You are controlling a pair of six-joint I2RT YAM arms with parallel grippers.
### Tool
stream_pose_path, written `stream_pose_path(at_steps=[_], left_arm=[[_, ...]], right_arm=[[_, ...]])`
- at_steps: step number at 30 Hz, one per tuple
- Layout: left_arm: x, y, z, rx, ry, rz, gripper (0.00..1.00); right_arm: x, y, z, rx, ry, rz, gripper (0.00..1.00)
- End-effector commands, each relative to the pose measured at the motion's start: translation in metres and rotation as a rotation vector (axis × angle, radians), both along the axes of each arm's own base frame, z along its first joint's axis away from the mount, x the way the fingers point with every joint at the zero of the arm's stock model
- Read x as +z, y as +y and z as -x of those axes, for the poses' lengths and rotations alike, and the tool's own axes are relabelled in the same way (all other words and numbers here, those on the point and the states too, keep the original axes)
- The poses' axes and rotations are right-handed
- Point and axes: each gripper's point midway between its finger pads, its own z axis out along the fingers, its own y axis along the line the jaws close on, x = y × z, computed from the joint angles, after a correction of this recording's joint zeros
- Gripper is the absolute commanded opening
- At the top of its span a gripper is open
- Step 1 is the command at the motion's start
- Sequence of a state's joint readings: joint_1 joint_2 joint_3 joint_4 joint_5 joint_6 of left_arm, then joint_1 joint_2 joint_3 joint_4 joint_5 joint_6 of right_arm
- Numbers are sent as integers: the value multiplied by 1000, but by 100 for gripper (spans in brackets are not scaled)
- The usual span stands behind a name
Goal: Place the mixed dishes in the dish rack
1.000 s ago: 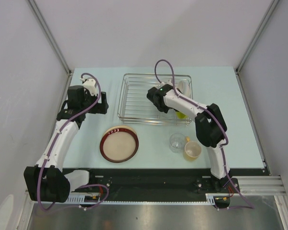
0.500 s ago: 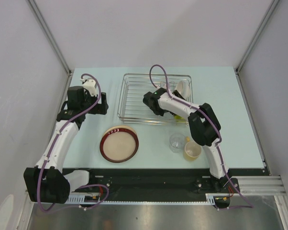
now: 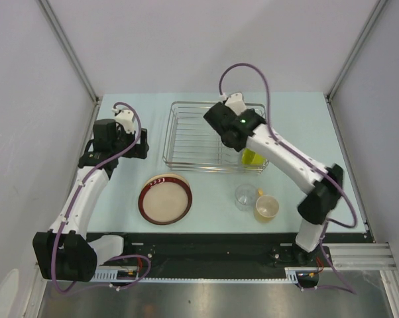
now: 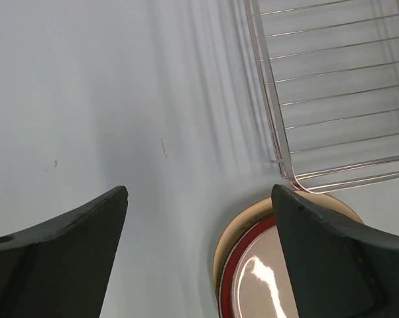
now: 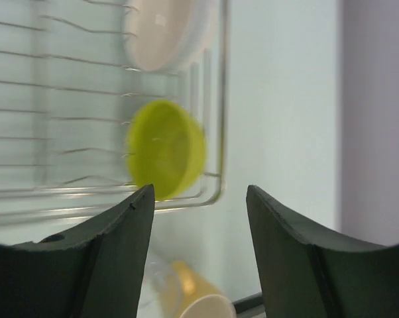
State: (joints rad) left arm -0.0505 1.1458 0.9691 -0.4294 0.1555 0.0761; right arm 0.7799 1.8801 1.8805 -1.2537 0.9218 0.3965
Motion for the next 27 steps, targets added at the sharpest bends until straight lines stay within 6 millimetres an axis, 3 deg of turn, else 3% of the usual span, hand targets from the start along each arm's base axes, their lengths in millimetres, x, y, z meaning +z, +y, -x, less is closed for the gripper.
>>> stream_pose_path(at_steps=[1,2,3,4,5,8,10,11,16,17,22,24,27], left_arm=[[11,14,-4,4,-61,-87,95],[6,15,-4,3,-45,-96,94],[2,16,-1,-6,-33,-112,94],[1,17,0,-11,-34,-122,94],[-1,19,5,-16,-32,-132,94],[-16,18,27,-120,-2,-155,95],[-25,30,39,-182,11,-202,95],[-39,26,54,-273,41,-226,95],[-65,34,89,-400,68,-356,97],[-75,36,96,-428,87,-383,97],[-84,37,108,-459,103,-408,97],[-83,37,107,-452,99,-404,97],[-73,34,105,-441,82,-385,97]], right_arm=[[45,56,24,221,-59,-494,64],[64,72,45,329,-47,-646,65],[48,82,56,382,6,-690,67],[59,99,62,457,-8,-783,68],[60,117,81,550,67,-870,69],[40,140,118,663,222,-932,65],[27,151,136,718,277,-938,64],[23,159,147,745,308,-953,64],[-5,182,159,747,371,-1024,61],[-21,183,164,723,399,-1023,61],[-56,201,162,691,414,-1043,60],[-63,200,160,677,414,-1025,60],[-54,179,142,619,342,-1000,61]])
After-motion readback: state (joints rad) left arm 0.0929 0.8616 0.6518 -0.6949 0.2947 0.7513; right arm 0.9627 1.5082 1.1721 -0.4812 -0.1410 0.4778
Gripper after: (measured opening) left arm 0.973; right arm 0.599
